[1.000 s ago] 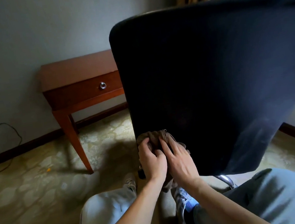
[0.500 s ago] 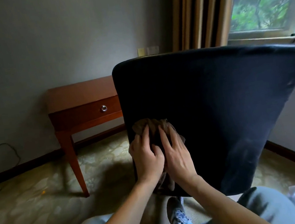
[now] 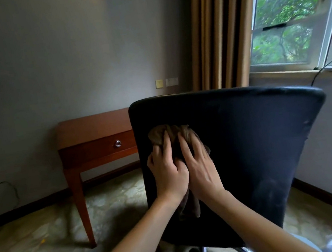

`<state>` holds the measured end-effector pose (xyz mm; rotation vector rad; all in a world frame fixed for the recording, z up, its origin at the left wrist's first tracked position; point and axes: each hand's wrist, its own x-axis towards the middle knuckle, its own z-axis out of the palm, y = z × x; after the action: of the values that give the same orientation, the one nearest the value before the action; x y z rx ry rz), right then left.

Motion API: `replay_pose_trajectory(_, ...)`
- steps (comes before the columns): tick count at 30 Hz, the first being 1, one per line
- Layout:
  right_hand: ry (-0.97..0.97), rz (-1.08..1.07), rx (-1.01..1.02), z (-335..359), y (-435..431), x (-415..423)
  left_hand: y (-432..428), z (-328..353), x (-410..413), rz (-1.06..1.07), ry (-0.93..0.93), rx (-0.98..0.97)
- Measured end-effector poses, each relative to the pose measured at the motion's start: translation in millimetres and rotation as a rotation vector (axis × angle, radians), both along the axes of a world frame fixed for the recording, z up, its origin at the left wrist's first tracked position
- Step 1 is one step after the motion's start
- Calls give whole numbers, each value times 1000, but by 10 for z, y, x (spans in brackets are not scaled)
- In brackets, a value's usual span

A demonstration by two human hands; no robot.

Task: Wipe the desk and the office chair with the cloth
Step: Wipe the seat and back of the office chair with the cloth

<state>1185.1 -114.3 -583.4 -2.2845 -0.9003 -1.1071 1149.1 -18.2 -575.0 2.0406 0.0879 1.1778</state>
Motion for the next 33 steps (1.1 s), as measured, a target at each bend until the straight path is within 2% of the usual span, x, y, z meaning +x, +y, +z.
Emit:
replay_pose_trajectory(11,-116,27,53,570,-44,-109,-121,544,-69,-40,-115,-67)
replay_pose_trajectory(19,-150,36,139,847,-95,-165,-161,786,-113,-45,-235,20)
replay_pose_trajectory(24,-156,60,138,757,-290,-169,-260,745,-144,-76,-249,64)
replay_pose_trajectory(30,-96,60,119,335,-527,-162,-315,302,-238,-126,-135,177)
replay_pose_trajectory(33,-77,44,137,259,-636,-139,-394,252,-226,-145,-164,245)
